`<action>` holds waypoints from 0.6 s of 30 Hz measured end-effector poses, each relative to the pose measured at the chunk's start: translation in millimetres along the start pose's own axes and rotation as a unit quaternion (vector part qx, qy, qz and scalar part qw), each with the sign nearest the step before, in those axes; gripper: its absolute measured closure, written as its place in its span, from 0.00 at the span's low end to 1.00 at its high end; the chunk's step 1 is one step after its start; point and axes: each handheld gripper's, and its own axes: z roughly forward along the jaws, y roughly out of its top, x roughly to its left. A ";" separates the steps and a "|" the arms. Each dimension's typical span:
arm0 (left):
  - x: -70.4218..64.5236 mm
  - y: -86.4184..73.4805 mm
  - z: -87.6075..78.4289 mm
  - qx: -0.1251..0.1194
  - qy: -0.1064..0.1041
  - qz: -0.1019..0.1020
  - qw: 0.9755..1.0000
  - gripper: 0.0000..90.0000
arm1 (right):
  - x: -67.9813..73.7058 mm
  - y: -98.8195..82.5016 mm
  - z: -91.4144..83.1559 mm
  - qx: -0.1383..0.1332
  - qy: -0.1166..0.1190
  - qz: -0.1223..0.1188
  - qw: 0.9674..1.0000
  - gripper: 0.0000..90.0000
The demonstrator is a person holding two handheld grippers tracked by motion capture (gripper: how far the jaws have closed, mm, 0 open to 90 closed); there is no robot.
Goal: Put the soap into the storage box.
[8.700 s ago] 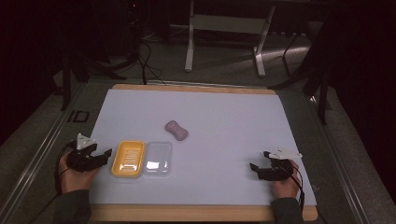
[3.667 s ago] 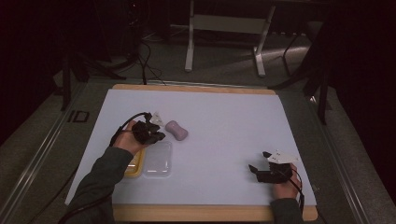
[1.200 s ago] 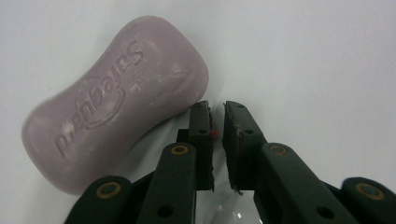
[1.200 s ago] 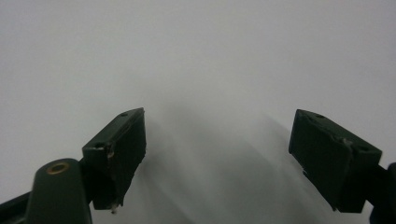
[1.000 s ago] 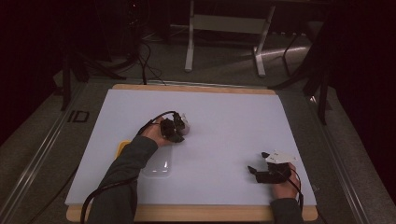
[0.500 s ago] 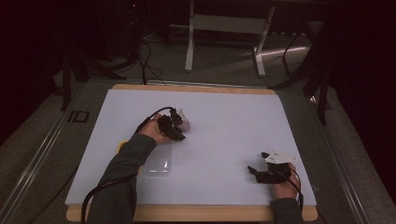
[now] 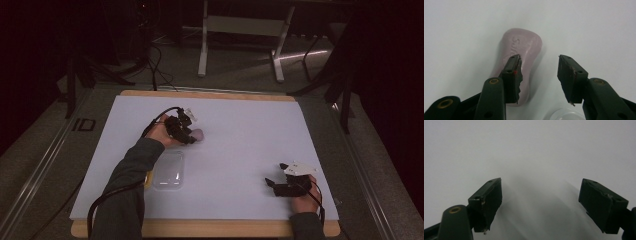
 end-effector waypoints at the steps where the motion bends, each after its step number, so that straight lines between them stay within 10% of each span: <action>1: 0.8 0.5 -0.4 -0.002 0.001 -0.003 1.000 0.59 | 0.1 0.0 0.1 0.000 0.000 0.001 1.000 0.21; 10: 12.1 4.7 2.2 -0.033 0.045 -0.040 0.998 0.32 | 0.1 0.1 0.2 0.000 0.001 -0.001 1.000 0.21; 18: 16.2 6.9 12.4 -0.039 0.020 -0.050 0.998 0.28 | 0.5 0.1 0.5 0.000 0.002 -0.003 1.000 0.21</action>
